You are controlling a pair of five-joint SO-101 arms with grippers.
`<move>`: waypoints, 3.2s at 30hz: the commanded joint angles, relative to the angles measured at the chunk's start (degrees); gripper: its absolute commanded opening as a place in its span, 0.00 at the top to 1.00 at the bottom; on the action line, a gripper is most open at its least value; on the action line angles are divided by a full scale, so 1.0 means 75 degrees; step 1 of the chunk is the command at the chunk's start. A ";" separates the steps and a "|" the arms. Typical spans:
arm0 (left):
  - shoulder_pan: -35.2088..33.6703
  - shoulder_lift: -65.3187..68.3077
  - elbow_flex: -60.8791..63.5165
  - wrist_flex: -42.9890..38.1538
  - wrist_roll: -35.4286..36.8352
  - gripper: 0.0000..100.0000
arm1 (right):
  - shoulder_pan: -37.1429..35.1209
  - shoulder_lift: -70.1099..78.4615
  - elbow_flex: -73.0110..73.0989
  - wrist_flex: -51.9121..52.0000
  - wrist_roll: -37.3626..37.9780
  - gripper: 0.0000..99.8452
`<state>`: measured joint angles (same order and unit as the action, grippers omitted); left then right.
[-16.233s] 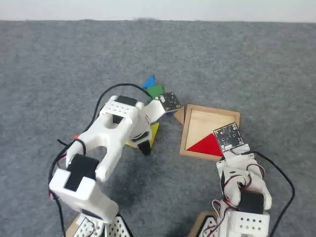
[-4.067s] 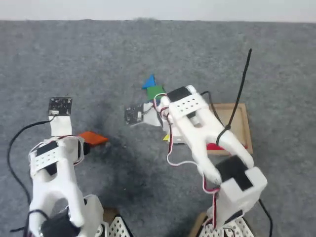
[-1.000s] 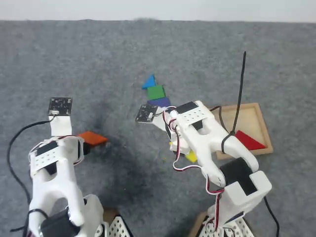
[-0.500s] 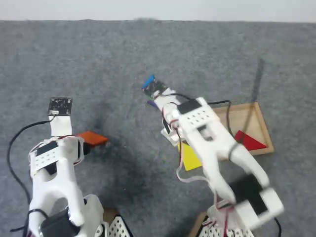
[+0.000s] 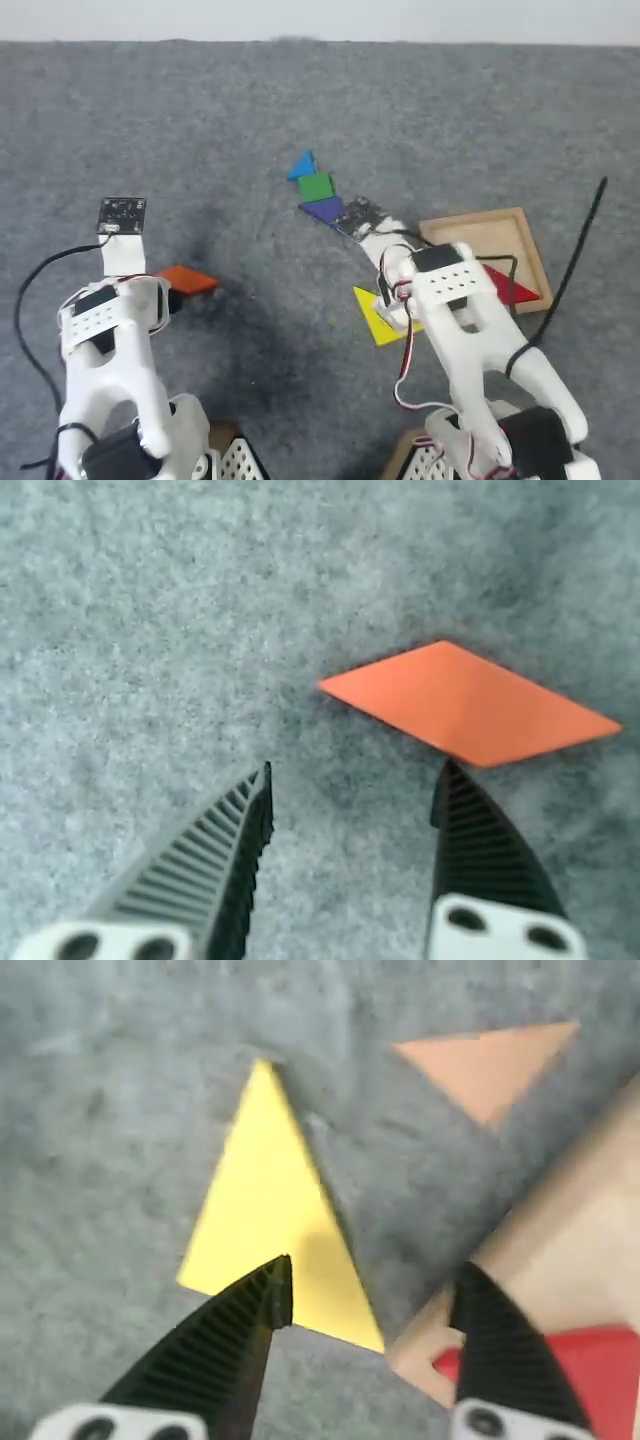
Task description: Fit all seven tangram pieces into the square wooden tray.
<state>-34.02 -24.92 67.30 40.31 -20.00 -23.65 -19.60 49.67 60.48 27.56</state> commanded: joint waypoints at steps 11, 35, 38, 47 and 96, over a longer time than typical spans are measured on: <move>0.0000 0.0012 -0.0123 -0.0164 -0.0082 0.75 | -0.1471 -0.0287 0.0914 -0.0404 -0.0188 0.71; 0.0000 0.0012 -0.0111 -0.0164 -0.0094 0.75 | -0.0311 0.0182 0.0738 -0.0639 -0.1407 0.96; 0.0000 0.0012 -0.0111 -0.0164 -0.0094 0.75 | 0.0838 0.0252 0.0141 -0.0639 -0.1864 0.99; 0.0000 0.0012 -0.0111 -0.0164 -0.0094 0.75 | -0.0076 0.0170 -0.0363 -0.0627 -0.2942 0.98; 0.0023 0.0023 -0.0029 -0.0293 -0.0070 0.75 | -0.0850 0.3089 -0.2661 -0.1670 -0.6341 0.77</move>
<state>-34.11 -24.92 67.30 39.16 -20.00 -30.42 3.96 32.44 48.88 -19.30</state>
